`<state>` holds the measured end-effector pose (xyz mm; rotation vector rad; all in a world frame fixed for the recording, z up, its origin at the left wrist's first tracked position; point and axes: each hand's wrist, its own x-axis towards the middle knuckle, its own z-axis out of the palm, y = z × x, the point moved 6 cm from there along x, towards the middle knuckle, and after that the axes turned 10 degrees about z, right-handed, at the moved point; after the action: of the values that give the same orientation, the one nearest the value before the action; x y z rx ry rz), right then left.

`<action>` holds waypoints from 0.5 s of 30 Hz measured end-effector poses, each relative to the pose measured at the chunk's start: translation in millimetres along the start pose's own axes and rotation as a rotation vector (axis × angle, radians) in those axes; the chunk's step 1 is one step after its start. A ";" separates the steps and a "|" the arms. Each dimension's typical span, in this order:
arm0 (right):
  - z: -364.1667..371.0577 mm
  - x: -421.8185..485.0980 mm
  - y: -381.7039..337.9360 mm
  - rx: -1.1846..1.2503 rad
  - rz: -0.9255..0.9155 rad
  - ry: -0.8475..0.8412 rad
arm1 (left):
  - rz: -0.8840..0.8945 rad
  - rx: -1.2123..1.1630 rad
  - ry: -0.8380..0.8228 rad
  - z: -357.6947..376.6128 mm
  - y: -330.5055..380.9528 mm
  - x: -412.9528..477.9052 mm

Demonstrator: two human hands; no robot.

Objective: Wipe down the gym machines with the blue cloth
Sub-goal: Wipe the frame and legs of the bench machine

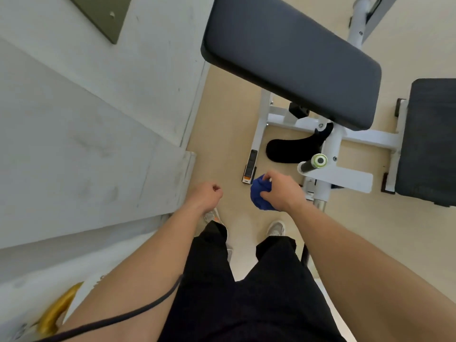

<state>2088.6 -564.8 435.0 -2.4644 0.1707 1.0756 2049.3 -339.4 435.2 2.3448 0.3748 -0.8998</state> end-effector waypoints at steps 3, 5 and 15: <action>10.1 30.1 -3.9 -0.013 0.041 -0.007 | 0.013 -0.043 -0.027 5.0 -16.9 34.9; 18.9 54.2 -9.8 -0.002 0.063 0.000 | 0.026 -0.041 -0.052 8.2 -30.9 64.6; 106.8 254.1 -13.3 0.080 0.068 0.075 | 0.116 0.060 -0.085 51.1 -119.4 274.9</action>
<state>2196.3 -489.6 192.3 -2.4446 0.3164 0.9844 2170.4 -264.2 166.7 2.3474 0.1772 -0.9630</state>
